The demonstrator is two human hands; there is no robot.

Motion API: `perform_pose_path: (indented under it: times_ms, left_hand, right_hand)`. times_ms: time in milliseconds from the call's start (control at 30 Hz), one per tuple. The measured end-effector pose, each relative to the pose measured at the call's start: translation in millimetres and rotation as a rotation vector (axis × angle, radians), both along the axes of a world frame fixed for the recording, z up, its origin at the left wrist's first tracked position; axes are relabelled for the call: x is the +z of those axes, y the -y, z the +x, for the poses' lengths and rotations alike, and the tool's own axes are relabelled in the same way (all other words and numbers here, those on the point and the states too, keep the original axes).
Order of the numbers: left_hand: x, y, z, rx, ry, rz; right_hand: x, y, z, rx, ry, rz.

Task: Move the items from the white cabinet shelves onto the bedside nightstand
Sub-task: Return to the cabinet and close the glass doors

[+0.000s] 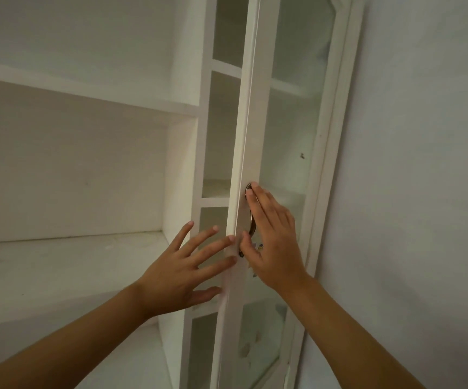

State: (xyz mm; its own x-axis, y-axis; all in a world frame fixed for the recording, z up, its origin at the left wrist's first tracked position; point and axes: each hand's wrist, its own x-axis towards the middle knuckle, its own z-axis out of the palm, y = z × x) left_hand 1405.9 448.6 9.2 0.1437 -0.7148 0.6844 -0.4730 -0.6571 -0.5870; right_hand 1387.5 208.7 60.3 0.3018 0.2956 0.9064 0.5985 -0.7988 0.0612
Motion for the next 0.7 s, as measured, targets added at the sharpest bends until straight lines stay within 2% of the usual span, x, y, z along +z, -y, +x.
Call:
perform_pose_path:
  times_ms: [700]
  left_hand:
    - [-15.9,-34.9,70.6,-0.089,-0.037,-0.172]
  right_hand:
    - [-2.0,-54.3,67.8,-0.077,0.080,0.012]
